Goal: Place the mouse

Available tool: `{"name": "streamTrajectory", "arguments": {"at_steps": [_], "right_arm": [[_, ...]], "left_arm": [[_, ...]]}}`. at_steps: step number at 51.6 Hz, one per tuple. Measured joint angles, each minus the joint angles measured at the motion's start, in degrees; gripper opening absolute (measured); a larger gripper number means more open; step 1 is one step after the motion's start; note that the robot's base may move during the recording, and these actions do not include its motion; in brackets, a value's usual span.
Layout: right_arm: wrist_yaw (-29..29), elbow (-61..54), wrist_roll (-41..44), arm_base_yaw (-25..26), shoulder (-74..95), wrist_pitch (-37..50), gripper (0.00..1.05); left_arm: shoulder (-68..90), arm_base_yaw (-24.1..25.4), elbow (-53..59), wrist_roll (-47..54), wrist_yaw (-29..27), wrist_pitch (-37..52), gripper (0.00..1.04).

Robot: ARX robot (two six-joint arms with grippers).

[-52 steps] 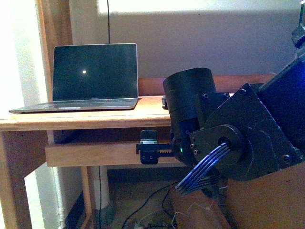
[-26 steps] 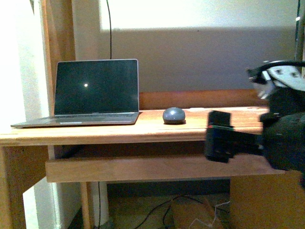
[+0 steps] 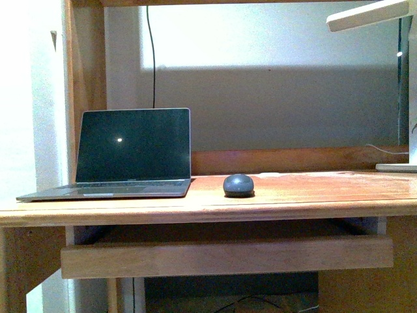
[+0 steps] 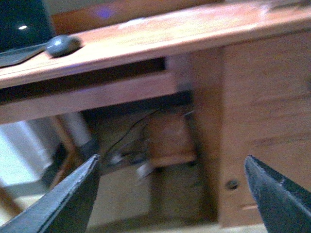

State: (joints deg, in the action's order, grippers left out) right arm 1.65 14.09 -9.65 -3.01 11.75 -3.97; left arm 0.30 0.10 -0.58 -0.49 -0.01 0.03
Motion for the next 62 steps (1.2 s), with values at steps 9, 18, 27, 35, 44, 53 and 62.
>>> {"name": "streamTrajectory", "arguments": {"at_steps": [9, 18, 27, 35, 44, 53, 62], "right_arm": [[-1.66, -6.4, 7.65, 2.67, -4.79, 2.21, 0.53], [-1.66, -8.02, 8.63, 2.78, -6.43, 2.84, 0.27], [-1.66, -9.55, 9.25, 2.78, -7.48, 3.17, 0.03], [-1.66, -10.4, 9.31, 2.8, -8.26, 3.3, 0.03], [-1.66, -11.3, 9.31, 2.8, -8.92, 3.48, 0.03], [-1.55, -13.16, 9.31, 2.82, -11.06, 3.67, 0.03], [-1.64, -13.18, 9.33, 2.82, -11.32, 3.78, 0.03]], "left_arm": [[0.02, 0.0, 0.0, 0.0, 0.02, 0.0, 0.97], [0.0, 0.0, 0.0, 0.0, 0.02, 0.0, 0.97], [0.02, 0.0, 0.0, 0.0, 0.02, 0.0, 0.97], [0.02, 0.0, 0.0, 0.0, 0.02, 0.0, 0.97], [0.02, 0.0, 0.0, 0.0, 0.02, 0.0, 0.97], [0.02, 0.0, 0.0, 0.0, 0.0, 0.0, 0.97], [0.02, 0.0, 0.0, 0.02, 0.02, 0.0, 0.97]]}}
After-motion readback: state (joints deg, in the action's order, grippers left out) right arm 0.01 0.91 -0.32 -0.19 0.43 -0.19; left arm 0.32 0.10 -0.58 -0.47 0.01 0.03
